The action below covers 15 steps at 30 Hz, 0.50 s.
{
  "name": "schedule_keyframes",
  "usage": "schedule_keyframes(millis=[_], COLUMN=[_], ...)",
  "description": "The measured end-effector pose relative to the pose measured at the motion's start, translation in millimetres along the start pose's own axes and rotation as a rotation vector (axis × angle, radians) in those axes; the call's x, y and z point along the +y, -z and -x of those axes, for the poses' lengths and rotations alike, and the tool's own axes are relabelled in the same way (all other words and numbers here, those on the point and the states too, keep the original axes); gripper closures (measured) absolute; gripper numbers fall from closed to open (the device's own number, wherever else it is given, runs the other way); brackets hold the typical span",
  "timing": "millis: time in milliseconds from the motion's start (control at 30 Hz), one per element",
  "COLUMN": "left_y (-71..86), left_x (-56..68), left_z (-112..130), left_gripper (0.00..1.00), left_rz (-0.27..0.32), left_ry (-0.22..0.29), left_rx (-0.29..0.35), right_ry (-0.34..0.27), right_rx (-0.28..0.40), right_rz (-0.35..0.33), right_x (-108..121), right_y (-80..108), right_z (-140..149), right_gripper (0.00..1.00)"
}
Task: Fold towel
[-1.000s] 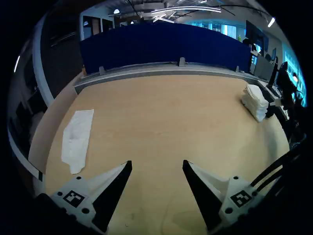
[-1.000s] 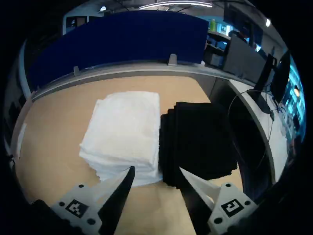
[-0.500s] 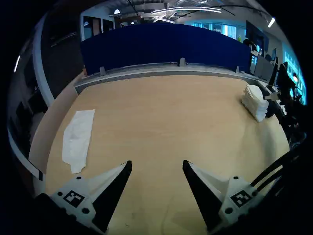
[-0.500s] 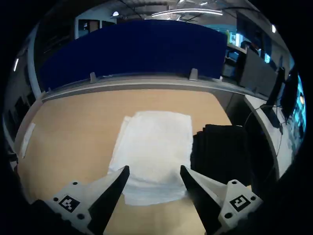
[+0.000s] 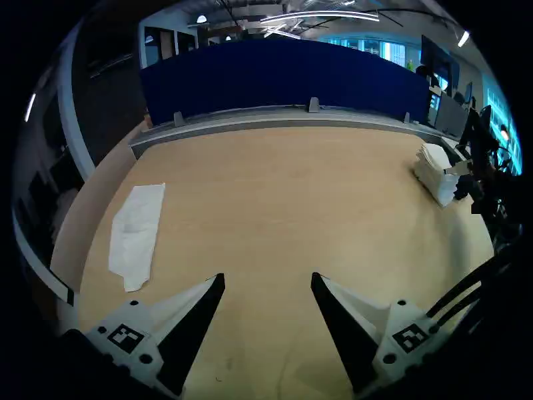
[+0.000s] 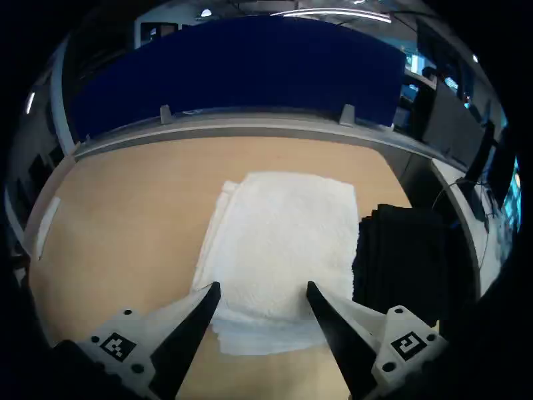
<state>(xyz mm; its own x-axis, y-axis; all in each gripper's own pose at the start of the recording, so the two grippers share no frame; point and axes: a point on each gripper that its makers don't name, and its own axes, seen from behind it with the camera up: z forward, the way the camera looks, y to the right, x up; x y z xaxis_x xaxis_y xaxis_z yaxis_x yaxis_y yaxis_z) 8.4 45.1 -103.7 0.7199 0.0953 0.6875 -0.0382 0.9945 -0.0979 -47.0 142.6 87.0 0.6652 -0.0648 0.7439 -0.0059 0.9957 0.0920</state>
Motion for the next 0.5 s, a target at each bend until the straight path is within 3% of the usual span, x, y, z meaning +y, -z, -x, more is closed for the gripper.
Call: schedule_keyframes(millis=[267, 500], left_y=[-2.4, -3.1], left_x=[0.2, 1.3], left_z=[1.5, 0.0], left_gripper=[0.04, 0.04], left_rz=[-0.001, 0.0], left_ry=[0.0, -0.001], left_rx=[-0.006, -0.005], right_ry=[0.005, 0.009], right_rx=[-0.02, 0.013], right_rz=[-0.006, -0.01], right_x=[2.2, 1.7], right_y=[-6.1, -0.4], right_z=[17.5, -1.6], right_gripper=[0.0, 0.0])
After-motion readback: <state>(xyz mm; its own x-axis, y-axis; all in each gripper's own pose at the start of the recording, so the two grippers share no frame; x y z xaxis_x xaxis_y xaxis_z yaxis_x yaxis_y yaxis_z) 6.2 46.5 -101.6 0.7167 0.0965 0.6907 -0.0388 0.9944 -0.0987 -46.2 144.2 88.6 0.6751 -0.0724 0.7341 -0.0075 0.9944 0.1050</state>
